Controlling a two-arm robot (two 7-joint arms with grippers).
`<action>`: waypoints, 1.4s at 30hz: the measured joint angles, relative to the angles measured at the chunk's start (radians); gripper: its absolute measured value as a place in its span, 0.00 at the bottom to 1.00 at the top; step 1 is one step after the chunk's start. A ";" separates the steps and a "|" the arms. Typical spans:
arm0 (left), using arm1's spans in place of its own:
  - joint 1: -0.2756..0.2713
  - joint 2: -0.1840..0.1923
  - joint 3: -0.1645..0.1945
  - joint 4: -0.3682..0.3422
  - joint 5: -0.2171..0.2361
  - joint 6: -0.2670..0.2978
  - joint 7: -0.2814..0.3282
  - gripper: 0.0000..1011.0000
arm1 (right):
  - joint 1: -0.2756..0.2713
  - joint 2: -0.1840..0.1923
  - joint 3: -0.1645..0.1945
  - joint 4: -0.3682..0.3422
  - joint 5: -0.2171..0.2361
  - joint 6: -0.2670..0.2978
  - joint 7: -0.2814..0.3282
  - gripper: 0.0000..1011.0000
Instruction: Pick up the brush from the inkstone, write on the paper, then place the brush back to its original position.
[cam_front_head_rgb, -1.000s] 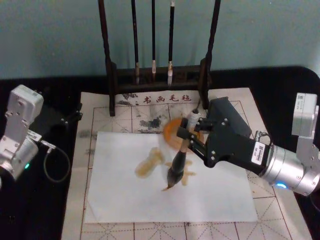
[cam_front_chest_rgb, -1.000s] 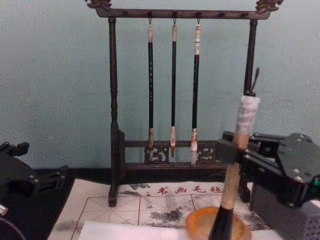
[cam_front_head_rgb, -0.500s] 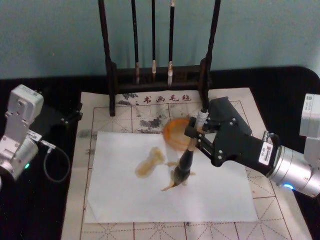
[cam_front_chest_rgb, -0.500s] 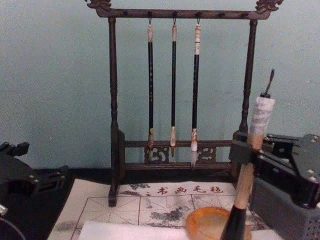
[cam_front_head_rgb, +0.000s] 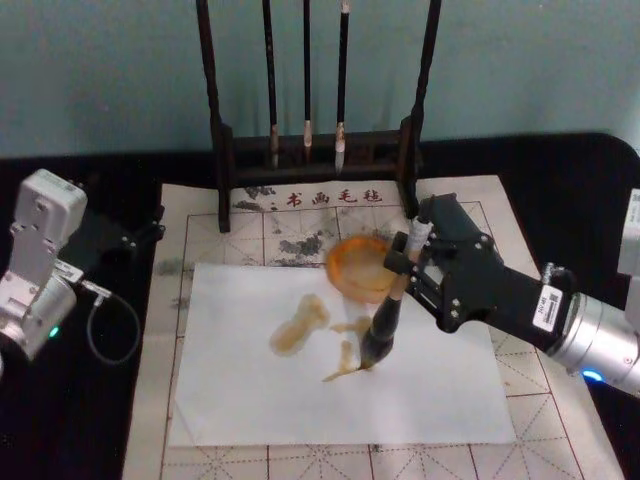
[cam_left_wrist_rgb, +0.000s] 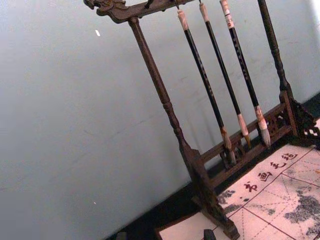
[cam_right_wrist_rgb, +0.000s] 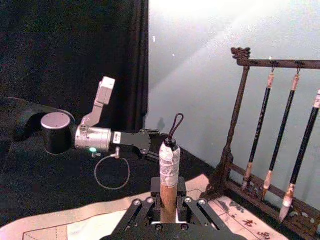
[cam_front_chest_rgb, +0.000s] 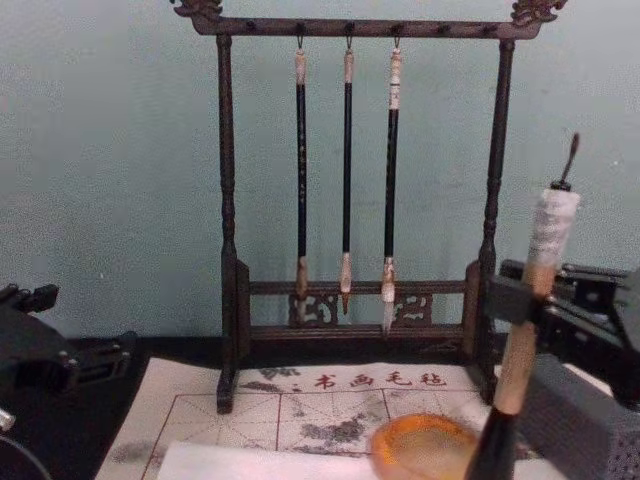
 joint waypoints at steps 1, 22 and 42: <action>0.000 0.000 0.000 0.000 0.000 0.000 0.000 0.99 | -0.002 0.001 0.002 -0.001 0.000 0.000 -0.001 0.20; 0.000 0.000 0.000 0.000 0.000 0.000 0.000 0.99 | -0.064 0.025 0.049 -0.041 0.005 -0.007 -0.018 0.20; 0.000 0.000 0.000 0.000 0.000 0.000 0.000 0.99 | -0.114 0.036 0.094 -0.065 -0.012 -0.018 -0.037 0.20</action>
